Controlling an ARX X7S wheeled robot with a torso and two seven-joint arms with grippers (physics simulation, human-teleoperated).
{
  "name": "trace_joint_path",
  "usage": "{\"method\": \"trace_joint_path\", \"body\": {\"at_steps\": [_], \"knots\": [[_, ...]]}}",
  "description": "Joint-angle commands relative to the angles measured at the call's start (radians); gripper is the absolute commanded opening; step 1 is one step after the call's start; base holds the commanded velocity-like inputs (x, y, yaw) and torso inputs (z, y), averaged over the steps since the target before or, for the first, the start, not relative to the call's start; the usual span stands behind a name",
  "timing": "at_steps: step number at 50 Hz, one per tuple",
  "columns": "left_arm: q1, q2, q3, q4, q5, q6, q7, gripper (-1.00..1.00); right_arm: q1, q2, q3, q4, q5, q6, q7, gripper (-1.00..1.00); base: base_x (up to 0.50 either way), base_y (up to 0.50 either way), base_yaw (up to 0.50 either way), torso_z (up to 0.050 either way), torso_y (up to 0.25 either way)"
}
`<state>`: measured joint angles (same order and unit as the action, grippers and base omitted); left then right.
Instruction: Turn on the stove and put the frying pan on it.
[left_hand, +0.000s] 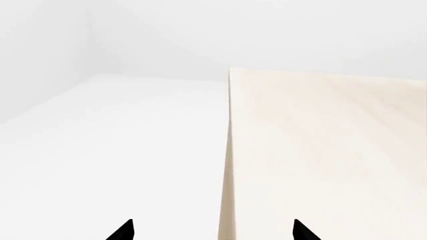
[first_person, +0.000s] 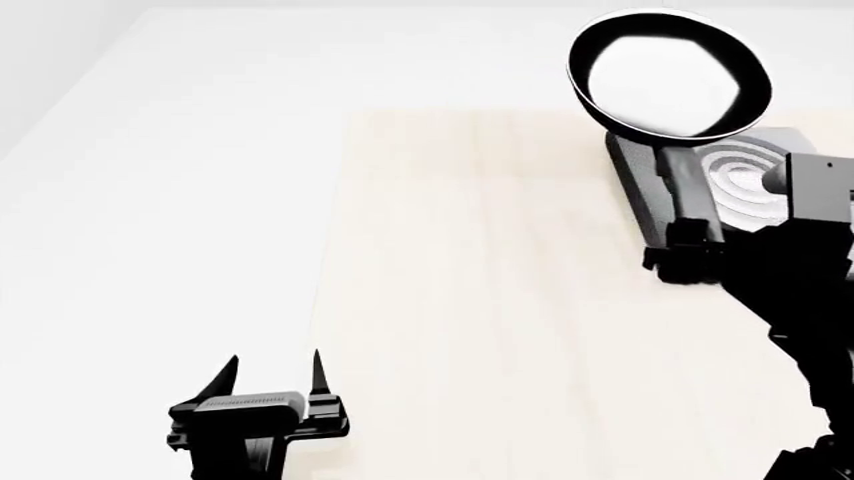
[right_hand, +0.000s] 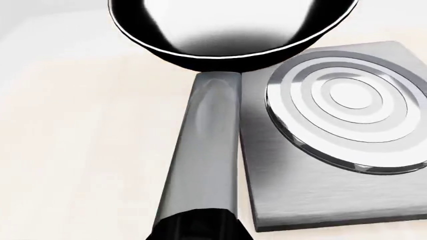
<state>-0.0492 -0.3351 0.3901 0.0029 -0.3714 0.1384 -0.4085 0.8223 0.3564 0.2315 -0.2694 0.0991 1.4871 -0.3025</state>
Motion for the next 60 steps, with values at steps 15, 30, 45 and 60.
{"method": "trace_joint_path", "body": {"at_steps": [15, 30, 45, 60], "knots": [[-0.003, -0.001, 0.006, -0.007, 0.001, 0.005, -0.003, 1.0, -0.027, 0.038, 0.067, -0.009, 0.019, -0.016, -0.009, -1.0, 0.0, 0.0, 0.0, 0.001, 0.002], [-0.003, -0.004, 0.008, -0.005, -0.001, 0.005, -0.006, 1.0, -0.034, 0.061, 0.076, 0.001, 0.015, -0.011, -0.003, -1.0, 0.0, 0.0, 0.0, 0.001, 0.002], [-0.007, -0.005, 0.009, -0.005, -0.005, 0.003, -0.008, 1.0, -0.033, 0.067, 0.083, 0.008, 0.01, -0.006, 0.01, -1.0, 0.0, 0.0, 0.0, 0.0, 0.002], [-0.016, -0.003, 0.012, -0.018, -0.008, 0.004, -0.006, 1.0, -0.041, 0.089, 0.114, 0.03, 0.013, 0.0, 0.006, -1.0, 0.0, 0.0, 0.0, 0.001, 0.002]]}}
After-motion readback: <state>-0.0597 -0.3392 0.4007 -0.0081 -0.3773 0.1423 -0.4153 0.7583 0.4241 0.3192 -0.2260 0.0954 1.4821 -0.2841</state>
